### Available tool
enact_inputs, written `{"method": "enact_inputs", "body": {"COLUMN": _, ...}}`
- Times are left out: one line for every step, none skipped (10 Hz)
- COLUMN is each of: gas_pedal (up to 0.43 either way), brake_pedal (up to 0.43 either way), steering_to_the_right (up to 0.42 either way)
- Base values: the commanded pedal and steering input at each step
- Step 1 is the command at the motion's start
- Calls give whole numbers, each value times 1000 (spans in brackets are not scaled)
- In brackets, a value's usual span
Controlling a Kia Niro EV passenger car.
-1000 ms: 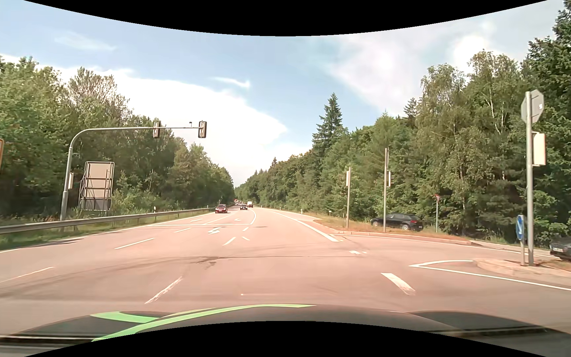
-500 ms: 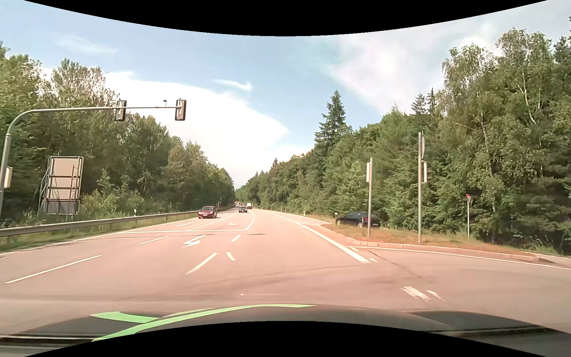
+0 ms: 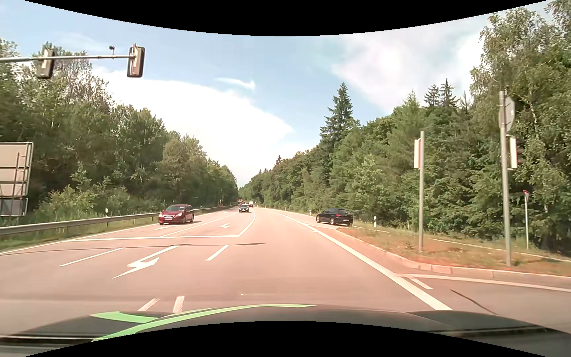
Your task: Follow the waypoints while adhering to traffic rules and regulations
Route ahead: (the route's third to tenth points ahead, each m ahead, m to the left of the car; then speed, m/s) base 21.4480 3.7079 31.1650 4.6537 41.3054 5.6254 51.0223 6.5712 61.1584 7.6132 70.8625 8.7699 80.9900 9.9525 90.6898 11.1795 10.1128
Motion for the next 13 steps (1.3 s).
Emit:
{"method": "enact_inputs", "body": {"gas_pedal": 378, "brake_pedal": 0, "steering_to_the_right": -18}}
{"method": "enact_inputs", "body": {"gas_pedal": 370, "brake_pedal": 0, "steering_to_the_right": -16}}
{"method": "enact_inputs", "body": {"gas_pedal": 370, "brake_pedal": 0, "steering_to_the_right": -16}}
{"method": "enact_inputs", "body": {"gas_pedal": 370, "brake_pedal": 0, "steering_to_the_right": -16}}
{"method": "enact_inputs", "body": {"gas_pedal": 370, "brake_pedal": 0, "steering_to_the_right": -12}}
{"method": "enact_inputs", "body": {"gas_pedal": 370, "brake_pedal": 0, "steering_to_the_right": -10}}
{"method": "enact_inputs", "body": {"gas_pedal": 370, "brake_pedal": 0, "steering_to_the_right": -10}}
{"method": "enact_inputs", "body": {"gas_pedal": 370, "brake_pedal": 0, "steering_to_the_right": -10}}
{"method": "enact_inputs", "body": {"gas_pedal": 358, "brake_pedal": 0, "steering_to_the_right": -10}}
{"method": "enact_inputs", "body": {"gas_pedal": 350, "brake_pedal": 0, "steering_to_the_right": -10}}
{"method": "enact_inputs", "body": {"gas_pedal": 350, "brake_pedal": 0, "steering_to_the_right": -10}}
{"method": "enact_inputs", "body": {"gas_pedal": 350, "brake_pedal": 0, "steering_to_the_right": -10}}
{"method": "enact_inputs", "body": {"gas_pedal": 339, "brake_pedal": 0, "steering_to_the_right": -10}}
